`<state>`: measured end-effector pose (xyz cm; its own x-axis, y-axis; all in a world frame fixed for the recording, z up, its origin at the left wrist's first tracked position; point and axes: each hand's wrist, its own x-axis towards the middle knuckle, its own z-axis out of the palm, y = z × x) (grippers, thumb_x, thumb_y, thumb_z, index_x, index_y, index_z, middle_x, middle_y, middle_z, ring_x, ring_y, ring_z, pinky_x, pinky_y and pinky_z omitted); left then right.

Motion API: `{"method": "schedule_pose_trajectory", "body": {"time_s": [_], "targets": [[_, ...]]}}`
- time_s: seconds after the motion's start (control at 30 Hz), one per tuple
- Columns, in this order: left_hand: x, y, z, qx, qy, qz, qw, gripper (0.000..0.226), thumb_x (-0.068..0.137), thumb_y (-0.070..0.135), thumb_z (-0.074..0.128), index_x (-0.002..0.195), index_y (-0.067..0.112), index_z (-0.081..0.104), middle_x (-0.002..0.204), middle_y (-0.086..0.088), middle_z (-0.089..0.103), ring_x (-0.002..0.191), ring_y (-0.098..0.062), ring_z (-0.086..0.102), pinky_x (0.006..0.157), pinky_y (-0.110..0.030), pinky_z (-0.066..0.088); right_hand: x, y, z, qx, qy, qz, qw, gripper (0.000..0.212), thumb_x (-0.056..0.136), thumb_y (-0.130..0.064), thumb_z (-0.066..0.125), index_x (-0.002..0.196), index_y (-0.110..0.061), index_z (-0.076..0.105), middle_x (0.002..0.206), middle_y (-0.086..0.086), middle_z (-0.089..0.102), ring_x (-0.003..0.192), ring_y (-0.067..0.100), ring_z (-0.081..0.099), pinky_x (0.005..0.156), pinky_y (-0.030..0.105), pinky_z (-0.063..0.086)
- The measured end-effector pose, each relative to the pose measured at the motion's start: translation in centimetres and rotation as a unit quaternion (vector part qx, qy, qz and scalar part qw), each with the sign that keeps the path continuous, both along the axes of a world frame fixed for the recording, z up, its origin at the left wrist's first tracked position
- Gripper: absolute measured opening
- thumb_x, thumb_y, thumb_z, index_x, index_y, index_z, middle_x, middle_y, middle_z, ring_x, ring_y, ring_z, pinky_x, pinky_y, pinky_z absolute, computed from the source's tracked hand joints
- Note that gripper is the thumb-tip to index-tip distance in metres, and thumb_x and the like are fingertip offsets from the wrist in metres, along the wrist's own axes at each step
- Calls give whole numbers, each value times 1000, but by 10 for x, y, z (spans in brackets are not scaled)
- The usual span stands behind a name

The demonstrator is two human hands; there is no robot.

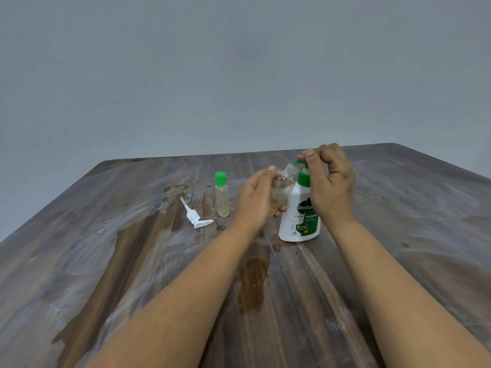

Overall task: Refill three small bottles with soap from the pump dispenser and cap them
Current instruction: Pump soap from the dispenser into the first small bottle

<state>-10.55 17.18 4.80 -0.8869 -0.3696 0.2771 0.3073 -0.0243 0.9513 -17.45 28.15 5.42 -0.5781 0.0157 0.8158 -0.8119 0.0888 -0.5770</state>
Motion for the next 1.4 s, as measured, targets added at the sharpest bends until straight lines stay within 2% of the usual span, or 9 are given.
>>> {"method": "schedule_pose_trajectory", "body": {"time_s": [0.07,0.2,0.33,0.47,0.57,0.83,1.03,1.17,1.4], "targets": [[1,0,0,-1,0,1,1000,29,103,32,41,87,19,62,76,11,73,41,-12,58,40,-15,41,-1,0,1,3,2,-2,1000,23,96,-20,54,76,-21,65,78,-1,56,78,0,53,71,18,41],[2,1,1,9,2,0,1000,28,104,31,42,88,19,61,78,7,73,42,-14,57,40,-16,40,1,-1,-1,-9,15,-6,1000,23,98,-20,52,80,-21,66,78,-7,54,80,-1,53,73,14,40],[2,2,1,12,1,3,1000,29,104,31,41,87,19,61,76,8,72,41,-13,56,40,-16,39,0,-1,-1,-24,7,2,1000,23,100,-23,51,83,-22,67,82,-7,56,83,2,55,76,21,43],[4,3,2,8,-3,11,1000,29,104,32,41,86,21,61,75,11,71,42,-13,56,40,-16,40,-1,-1,-1,-8,12,0,1000,23,99,-21,52,81,-18,66,80,-9,54,81,0,54,75,20,43],[6,3,3,6,-7,12,1000,29,104,32,41,87,21,61,84,6,70,43,-13,57,41,-16,40,-1,-2,0,-8,14,-2,1000,23,96,-18,53,76,-18,64,76,-11,53,79,4,54,73,25,44],[4,4,3,10,-7,10,1000,28,104,32,41,87,21,61,84,6,70,43,-13,57,40,-16,40,-1,-2,-2,-30,13,1,999,23,101,-23,50,85,-19,67,81,-7,55,84,0,54,77,22,43],[3,4,2,11,-6,13,1000,28,104,32,42,89,19,62,76,10,72,42,-13,57,40,-15,40,-2,-1,-1,-15,16,-3,1000,23,98,-19,52,80,-18,66,78,-9,54,81,-3,53,75,16,41],[3,4,3,11,-4,9,1000,27,104,32,41,91,18,61,84,4,72,42,-13,56,39,-15,40,-2,0,0,-3,16,-4,1000,24,97,-17,54,76,-20,63,78,7,58,78,1,53,71,16,41],[4,4,3,8,-3,13,1000,28,104,30,40,89,20,61,84,5,71,41,-12,56,39,-15,39,-2,-1,-2,-39,3,8,999,23,100,-24,51,83,-22,67,83,-2,58,84,12,59,76,27,46]]}}
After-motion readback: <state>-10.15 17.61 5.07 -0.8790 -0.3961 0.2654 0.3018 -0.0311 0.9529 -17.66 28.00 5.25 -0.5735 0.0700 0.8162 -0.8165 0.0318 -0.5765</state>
